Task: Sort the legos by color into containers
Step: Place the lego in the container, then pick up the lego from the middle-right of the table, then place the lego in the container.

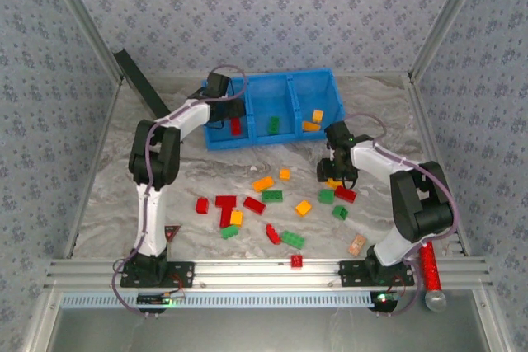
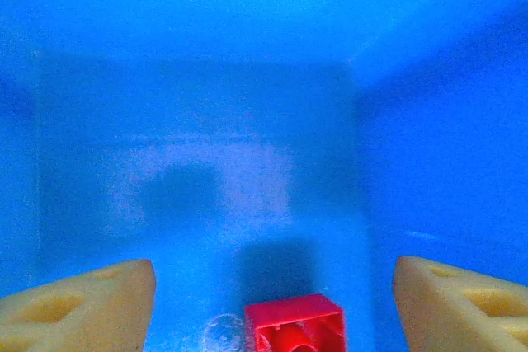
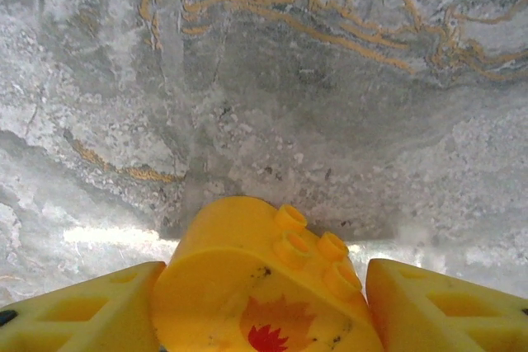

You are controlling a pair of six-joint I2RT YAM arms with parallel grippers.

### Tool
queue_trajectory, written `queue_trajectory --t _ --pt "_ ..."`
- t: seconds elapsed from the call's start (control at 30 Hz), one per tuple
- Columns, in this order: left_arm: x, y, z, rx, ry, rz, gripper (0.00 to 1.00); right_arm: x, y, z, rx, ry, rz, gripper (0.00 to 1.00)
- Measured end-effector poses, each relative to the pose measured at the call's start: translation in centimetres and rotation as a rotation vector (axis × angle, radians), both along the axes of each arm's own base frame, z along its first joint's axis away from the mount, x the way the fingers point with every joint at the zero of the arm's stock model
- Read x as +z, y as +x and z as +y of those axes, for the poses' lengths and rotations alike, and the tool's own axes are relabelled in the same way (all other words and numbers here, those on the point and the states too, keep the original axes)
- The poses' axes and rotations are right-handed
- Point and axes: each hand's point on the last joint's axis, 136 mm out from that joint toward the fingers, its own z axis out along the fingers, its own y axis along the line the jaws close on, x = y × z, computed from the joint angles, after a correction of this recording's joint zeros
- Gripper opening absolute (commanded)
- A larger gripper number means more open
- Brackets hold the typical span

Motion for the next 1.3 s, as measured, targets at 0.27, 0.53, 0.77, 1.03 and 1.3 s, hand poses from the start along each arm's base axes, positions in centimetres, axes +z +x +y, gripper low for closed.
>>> queue_trajectory --t 0.27,0.53,0.77,1.03,1.3 --pt "7.0 0.2 -1.3 -0.049 -0.073 -0.118 0.79 0.2 0.0 0.3 0.005 -0.019 0.009 0.4" --pt "14.6 -2.9 -1.2 -0.127 -0.016 -0.207 0.79 2.8 1.4 0.5 0.012 -0.025 -0.024 0.36" --pt "18.3 -12.7 1.5 -0.183 0.116 -0.211 0.8 12.2 7.6 2.2 0.038 0.033 -0.264 0.36" --pt "11.2 -25.5 5.7 -0.177 0.154 -0.007 0.79 17.3 15.2 3.1 0.051 0.047 -0.423 0.36" --pt "6.0 -31.9 8.5 -0.098 0.139 0.141 0.78 12.3 20.6 4.4 0.075 0.031 -0.353 0.36"
